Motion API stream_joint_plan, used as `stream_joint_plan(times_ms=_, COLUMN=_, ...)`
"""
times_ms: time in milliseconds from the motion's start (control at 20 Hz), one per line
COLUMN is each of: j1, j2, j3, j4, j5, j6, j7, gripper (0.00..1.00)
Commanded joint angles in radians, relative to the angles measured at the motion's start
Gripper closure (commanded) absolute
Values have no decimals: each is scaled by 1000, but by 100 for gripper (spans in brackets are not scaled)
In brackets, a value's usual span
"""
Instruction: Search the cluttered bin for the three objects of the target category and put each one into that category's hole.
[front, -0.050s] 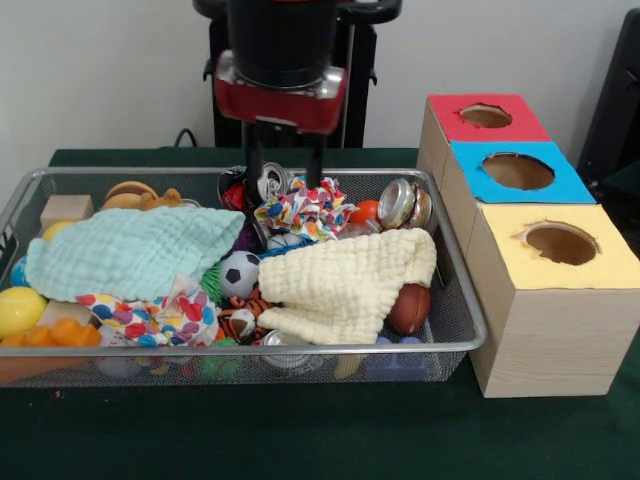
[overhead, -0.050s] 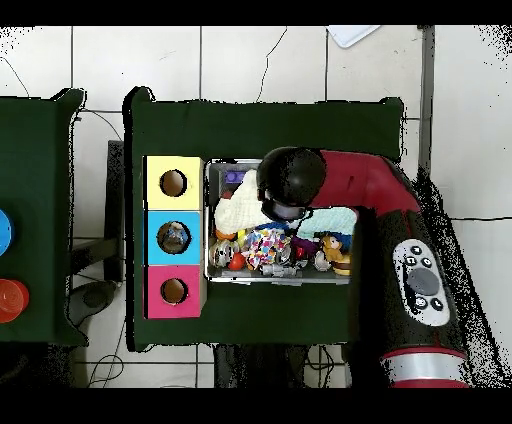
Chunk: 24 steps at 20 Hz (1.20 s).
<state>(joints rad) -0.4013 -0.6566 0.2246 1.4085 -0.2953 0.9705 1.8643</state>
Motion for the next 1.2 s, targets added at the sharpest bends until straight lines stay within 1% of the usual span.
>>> stream_joint_plan(times_ms=50, j1=14, j2=90, j3=-49, j4=162, j5=12, j6=-172, j7=214, gripper=0)
stream_joint_plan(times_ms=400, j1=7, j2=172, j3=-106, j4=221, j5=-36, j6=-246, j7=155, gripper=0)
stream_joint_plan(times_ms=550, j1=-4, j2=216, j3=-116, j4=239, j5=-29, j6=-295, j7=145, gripper=0)
stream_joint_plan(times_ms=700, j1=-21, j2=259, j3=-114, j4=253, j5=-5, j6=-332, j7=138, gripper=0)
stream_joint_plan(times_ms=750, j1=-21, j2=263, j3=-114, j4=260, j5=1, j6=-331, j7=138, gripper=0)
stream_joint_plan(times_ms=900, j1=-22, j2=242, j3=-103, j4=312, j5=37, j6=-316, j7=144, gripper=0)
stream_joint_plan(times_ms=950, j1=-15, j2=212, j3=-95, j4=342, j5=58, j6=-293, j7=152, gripper=0)
stream_joint_plan(times_ms=1050, j1=5, j2=176, j3=-83, j4=371, j5=93, j6=-267, j7=176, gripper=0)
stream_joint_plan(times_ms=1200, j1=42, j2=141, j3=-59, j4=384, j5=159, j6=-233, j7=207, gripper=0)
